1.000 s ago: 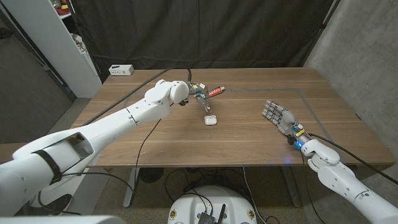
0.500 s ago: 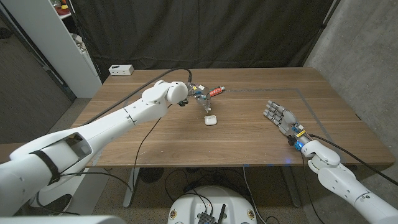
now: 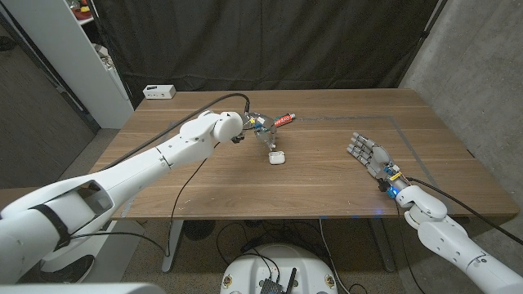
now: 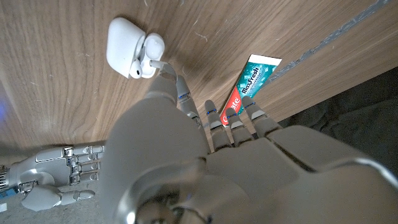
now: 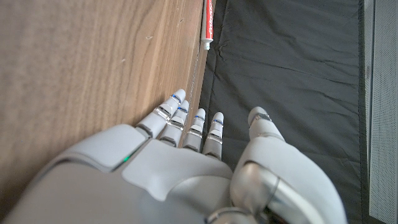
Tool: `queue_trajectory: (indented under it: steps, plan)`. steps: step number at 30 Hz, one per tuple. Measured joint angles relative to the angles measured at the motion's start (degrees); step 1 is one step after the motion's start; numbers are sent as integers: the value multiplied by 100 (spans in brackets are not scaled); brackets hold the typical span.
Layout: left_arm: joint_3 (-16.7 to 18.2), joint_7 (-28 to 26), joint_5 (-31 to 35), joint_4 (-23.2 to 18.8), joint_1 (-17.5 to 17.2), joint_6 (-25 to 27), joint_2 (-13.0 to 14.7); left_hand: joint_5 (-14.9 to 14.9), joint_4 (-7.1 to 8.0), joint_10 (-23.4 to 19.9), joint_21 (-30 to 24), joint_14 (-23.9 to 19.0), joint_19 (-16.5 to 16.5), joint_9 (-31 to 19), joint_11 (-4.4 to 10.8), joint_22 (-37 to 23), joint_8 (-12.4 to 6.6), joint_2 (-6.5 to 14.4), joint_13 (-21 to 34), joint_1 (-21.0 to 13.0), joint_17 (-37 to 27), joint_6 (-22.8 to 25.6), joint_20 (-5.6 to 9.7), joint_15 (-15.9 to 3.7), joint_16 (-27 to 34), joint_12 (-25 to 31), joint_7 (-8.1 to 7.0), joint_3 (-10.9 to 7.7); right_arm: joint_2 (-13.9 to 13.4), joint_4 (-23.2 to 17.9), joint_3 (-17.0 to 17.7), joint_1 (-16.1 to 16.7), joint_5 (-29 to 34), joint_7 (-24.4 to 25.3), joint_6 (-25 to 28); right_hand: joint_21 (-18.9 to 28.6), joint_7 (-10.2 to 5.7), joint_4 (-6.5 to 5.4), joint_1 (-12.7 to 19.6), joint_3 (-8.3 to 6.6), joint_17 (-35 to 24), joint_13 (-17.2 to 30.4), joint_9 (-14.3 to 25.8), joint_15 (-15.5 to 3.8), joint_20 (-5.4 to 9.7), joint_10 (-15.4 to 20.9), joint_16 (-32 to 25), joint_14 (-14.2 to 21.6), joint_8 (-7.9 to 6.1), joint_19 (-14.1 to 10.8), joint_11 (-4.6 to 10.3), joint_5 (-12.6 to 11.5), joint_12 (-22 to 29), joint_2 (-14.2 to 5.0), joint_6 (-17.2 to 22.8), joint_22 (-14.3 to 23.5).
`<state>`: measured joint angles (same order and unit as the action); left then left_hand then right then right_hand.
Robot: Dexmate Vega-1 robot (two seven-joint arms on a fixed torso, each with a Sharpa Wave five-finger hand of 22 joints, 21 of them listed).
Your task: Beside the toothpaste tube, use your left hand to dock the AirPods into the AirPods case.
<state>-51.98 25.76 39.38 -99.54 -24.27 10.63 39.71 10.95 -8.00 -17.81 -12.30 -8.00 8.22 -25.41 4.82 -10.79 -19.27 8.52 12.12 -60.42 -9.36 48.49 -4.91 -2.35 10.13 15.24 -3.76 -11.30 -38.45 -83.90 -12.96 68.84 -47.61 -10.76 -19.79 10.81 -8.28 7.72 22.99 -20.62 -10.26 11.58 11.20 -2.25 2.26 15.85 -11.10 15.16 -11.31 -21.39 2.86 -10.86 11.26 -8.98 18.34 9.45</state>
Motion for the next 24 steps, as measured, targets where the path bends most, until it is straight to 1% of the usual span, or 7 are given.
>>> queue_trajectory:
  steps: [5,6,8,16,19,24]
  plan:
    - [13,-51,62,-11,-27,-88,7,0,0,0,0,0,0,0,0,0,1,0,0,0,0,-2,0,0,0,0,2,0,3,1,0,3,1,1,0,0,0,0,0,0,0,0,0,0,0,0,0,0,0,0,0,0,0,0,0,0]
    - [47,-58,69,-26,-82,-97,28,0,0,-3,0,0,0,0,3,0,1,0,0,0,0,-3,0,0,0,0,2,0,4,3,0,3,7,2,-6,0,0,0,0,0,0,0,0,0,0,0,0,0,0,0,0,0,0,0,0,0]
    - [47,-92,108,-26,-82,-146,28,0,0,-54,0,0,0,0,27,0,1,0,0,0,0,-3,0,0,0,0,3,0,8,11,0,3,7,2,-6,0,0,0,0,0,0,0,0,0,0,0,0,0,0,0,0,0,0,0,0,0]
    - [72,-242,302,1,-165,-287,34,-14,0,-73,0,-22,0,4,13,0,24,-1,0,1,0,54,0,22,0,24,-11,0,31,44,-3,2,20,2,-48,0,0,0,0,0,0,0,0,0,0,0,0,0,0,0,0,0,0,0,0,0]
    - [72,-277,360,1,-165,-308,34,-17,0,-104,0,-31,0,6,40,0,25,-1,28,1,0,54,0,31,0,24,-11,0,39,51,-5,2,20,2,-48,0,0,0,0,0,0,0,0,0,0,0,0,0,0,0,0,0,0,0,0,0]
    - [75,-351,451,71,-232,-340,12,-18,17,-128,0,-31,0,1,19,0,44,-1,30,1,0,54,0,31,0,24,-11,17,53,55,-5,12,32,19,-77,0,0,0,0,0,0,0,0,0,0,0,0,0,0,0,0,0,0,0,0,0]
